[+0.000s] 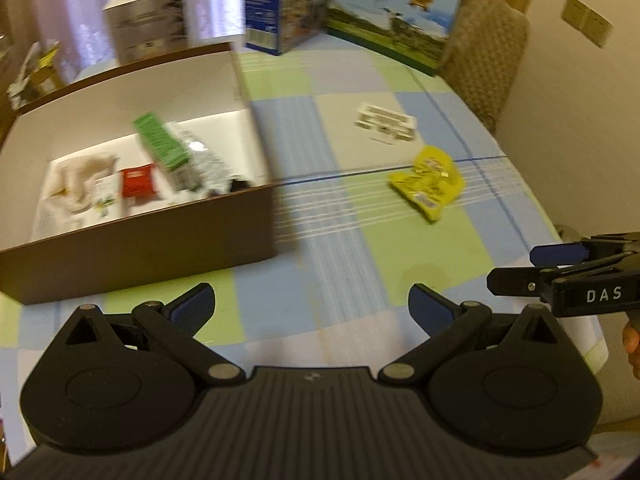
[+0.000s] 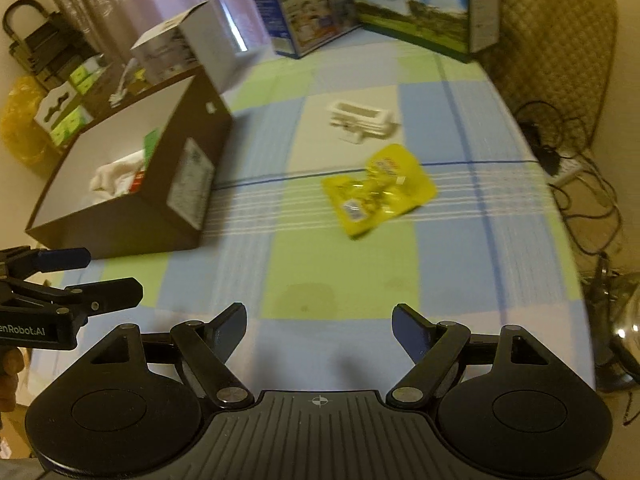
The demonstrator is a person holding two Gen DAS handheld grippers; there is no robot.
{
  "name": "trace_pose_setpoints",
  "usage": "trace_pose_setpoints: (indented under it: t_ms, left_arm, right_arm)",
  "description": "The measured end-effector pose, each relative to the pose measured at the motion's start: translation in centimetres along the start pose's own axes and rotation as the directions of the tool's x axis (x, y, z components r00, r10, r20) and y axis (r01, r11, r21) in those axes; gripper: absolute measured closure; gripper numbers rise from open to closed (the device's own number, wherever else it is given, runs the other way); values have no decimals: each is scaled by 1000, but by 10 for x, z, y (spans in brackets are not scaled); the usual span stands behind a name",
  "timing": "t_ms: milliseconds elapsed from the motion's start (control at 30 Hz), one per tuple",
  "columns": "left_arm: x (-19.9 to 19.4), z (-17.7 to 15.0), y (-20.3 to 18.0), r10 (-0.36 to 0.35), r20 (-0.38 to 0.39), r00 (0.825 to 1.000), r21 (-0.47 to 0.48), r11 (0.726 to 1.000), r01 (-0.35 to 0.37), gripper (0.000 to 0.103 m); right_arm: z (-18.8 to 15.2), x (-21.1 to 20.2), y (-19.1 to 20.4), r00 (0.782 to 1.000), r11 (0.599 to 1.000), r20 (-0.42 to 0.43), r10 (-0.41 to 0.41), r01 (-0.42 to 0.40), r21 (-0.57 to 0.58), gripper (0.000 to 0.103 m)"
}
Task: Organize objects
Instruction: 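Grasp the yellow snack packet with the left tool and lift it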
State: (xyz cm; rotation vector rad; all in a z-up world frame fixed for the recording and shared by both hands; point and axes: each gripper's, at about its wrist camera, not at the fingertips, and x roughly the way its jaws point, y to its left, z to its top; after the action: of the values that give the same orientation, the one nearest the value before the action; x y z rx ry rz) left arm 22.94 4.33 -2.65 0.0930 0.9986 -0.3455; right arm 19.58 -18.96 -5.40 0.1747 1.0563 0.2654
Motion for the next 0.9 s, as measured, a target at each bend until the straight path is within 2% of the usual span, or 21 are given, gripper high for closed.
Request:
trace_pose_setpoints:
  t_ms: [267,500,733,900]
  left_arm:
    - [25,15,-51,-54,-5,999,89,995,54,2]
    - [56,32,-85,-100,-17,995,161,982,101,2]
    - [105,55,-108,-166,-32,986,255,952,169,3]
    - [145,78,-121,-197,-50,979,346,916,202,3]
  right_arm:
    - [-5,-11,-52,998,993,2,-70,70,90,26]
    - [-6,-18,-93,995,980,-7,-101,100,172,26]
    - [-4,-15,-119,994,970,-28,-104,107,220,26]
    - [-2,-9,-138,992,958,-41,-119,125,258,26]
